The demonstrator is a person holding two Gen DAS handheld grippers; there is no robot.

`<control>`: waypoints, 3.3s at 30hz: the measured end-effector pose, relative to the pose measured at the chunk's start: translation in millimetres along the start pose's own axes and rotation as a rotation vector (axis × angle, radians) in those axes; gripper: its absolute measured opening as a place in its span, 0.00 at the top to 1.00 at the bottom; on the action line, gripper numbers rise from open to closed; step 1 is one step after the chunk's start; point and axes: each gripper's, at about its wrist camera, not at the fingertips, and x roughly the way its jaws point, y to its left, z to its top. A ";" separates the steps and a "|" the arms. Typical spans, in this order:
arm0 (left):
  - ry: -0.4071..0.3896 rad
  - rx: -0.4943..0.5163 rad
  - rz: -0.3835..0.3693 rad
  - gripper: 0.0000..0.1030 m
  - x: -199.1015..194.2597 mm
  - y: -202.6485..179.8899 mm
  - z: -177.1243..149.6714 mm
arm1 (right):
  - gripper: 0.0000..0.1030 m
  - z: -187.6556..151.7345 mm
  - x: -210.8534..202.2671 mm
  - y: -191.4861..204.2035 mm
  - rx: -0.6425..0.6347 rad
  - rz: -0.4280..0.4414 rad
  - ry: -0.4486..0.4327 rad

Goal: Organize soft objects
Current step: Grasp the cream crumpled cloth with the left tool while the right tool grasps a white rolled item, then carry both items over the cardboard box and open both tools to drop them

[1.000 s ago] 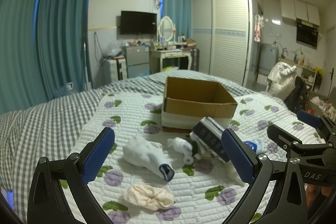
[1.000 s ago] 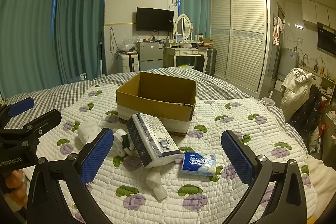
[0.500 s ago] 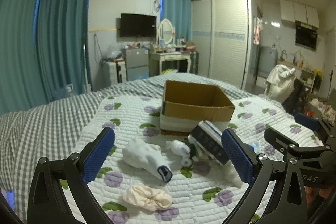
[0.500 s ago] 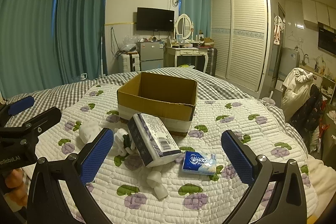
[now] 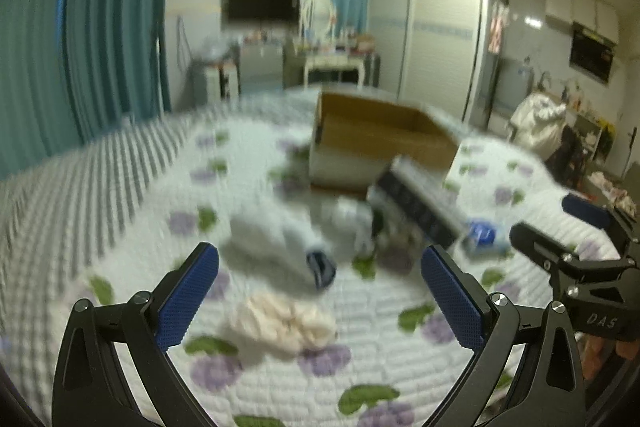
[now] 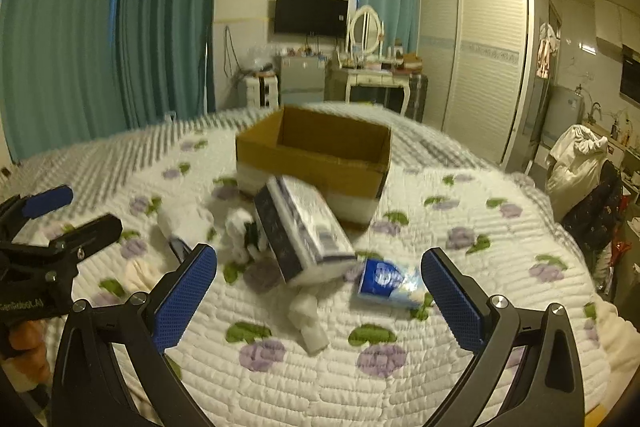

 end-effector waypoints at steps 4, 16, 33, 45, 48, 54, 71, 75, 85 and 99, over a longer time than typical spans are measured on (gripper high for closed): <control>0.147 -0.020 0.048 0.01 42.4 6.3 -30.1 | 0.16 -23.0 40.1 1.0 0.005 0.028 0.124; 0.268 -0.041 0.052 0.01 86.7 9.0 -53.3 | 0.51 -53.1 124.9 1.6 0.050 0.090 0.309; 0.274 -0.009 -0.054 0.68 72.4 -2.0 -51.9 | 0.74 -54.5 103.5 7.9 0.037 0.109 0.291; 0.156 0.014 -0.122 0.72 21.8 -23.1 -15.4 | 0.75 -43.2 42.2 10.4 0.028 0.166 0.220; 0.138 0.025 -0.136 0.72 17.3 -28.6 0.9 | 0.75 -31.5 28.8 10.1 0.027 0.189 0.193; 0.080 0.070 -0.158 0.72 18.3 -41.6 51.7 | 0.75 26.1 13.5 -3.3 0.025 0.224 0.100; 0.013 0.139 -0.118 0.72 162.4 -63.1 177.3 | 0.74 192.4 150.8 -40.0 -0.058 0.203 0.051; 0.049 0.126 -0.117 0.70 199.9 -61.2 178.7 | 0.74 183.4 211.5 -57.3 -0.006 0.191 0.127; 0.051 0.129 -0.048 0.20 210.4 -65.1 179.1 | 0.34 158.3 257.3 -88.5 0.051 0.152 0.184; -0.153 0.150 -0.041 0.07 33.1 -58.1 210.7 | 0.09 205.0 76.9 -66.7 -0.035 0.093 0.047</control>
